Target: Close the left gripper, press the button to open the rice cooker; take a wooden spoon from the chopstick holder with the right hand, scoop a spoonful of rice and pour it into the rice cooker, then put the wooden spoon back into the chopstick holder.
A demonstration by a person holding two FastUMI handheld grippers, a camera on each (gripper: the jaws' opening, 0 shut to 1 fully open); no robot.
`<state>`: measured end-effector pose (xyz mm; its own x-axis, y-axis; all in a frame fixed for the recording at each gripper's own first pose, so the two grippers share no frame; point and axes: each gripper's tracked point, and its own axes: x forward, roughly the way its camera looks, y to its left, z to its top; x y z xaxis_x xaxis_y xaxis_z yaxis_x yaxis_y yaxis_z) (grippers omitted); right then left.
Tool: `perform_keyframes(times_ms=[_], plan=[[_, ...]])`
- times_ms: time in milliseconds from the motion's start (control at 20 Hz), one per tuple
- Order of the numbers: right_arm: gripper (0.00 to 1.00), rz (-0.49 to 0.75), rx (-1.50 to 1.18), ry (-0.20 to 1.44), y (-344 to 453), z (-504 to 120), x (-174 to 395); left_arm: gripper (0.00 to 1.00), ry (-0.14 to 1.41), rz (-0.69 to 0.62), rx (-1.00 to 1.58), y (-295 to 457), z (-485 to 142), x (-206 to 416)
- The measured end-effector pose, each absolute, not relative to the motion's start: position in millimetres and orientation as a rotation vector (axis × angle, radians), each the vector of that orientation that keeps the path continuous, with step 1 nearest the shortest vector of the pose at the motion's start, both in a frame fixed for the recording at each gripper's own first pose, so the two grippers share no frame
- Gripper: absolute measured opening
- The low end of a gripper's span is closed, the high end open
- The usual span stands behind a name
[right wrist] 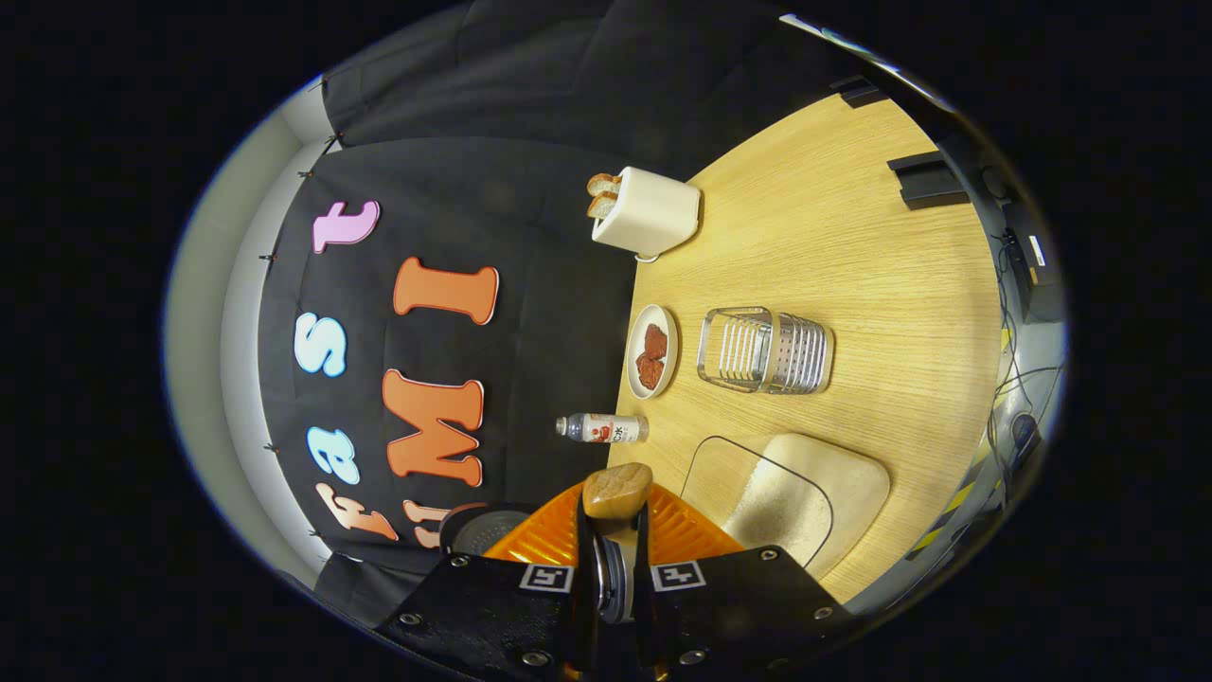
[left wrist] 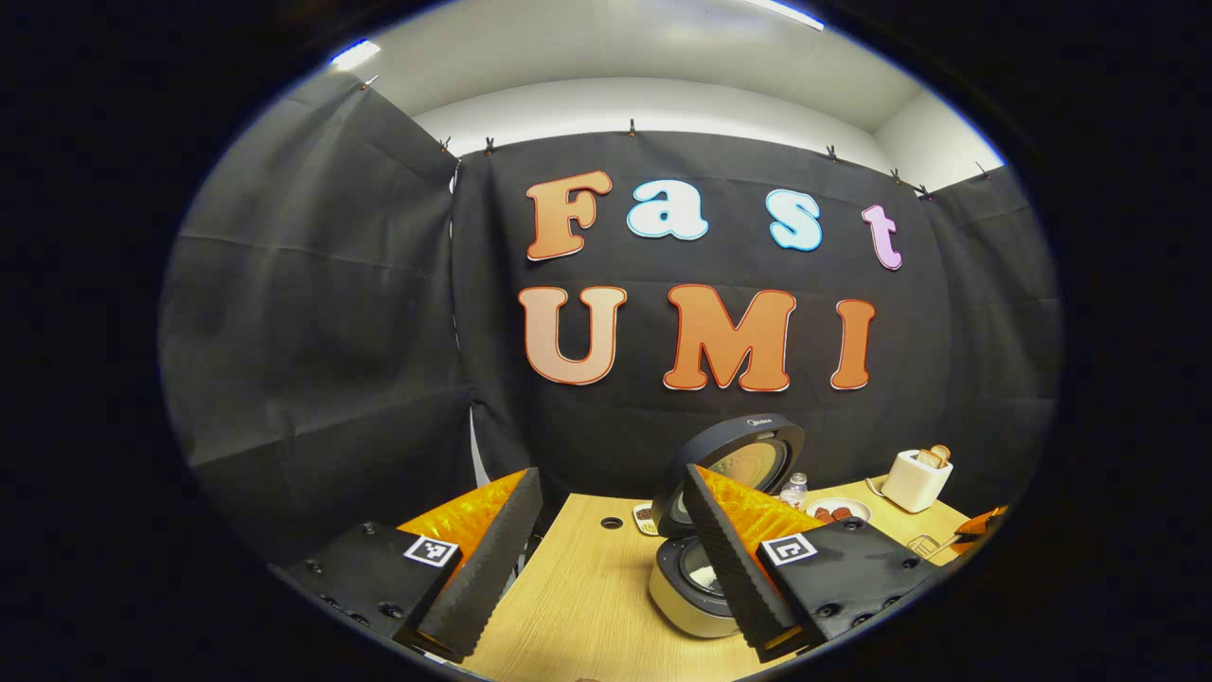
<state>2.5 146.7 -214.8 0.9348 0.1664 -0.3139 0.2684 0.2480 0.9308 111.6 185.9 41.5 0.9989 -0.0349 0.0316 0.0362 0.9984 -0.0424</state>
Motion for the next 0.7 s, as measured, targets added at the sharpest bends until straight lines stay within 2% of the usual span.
perform_keyframes(times_ms=[700], plan=[[0.16, 0.078, 1.394, 0.387, 218, -133, 47, 0.97, -0.037, -0.046, -0.043, 186, 39, 114]])
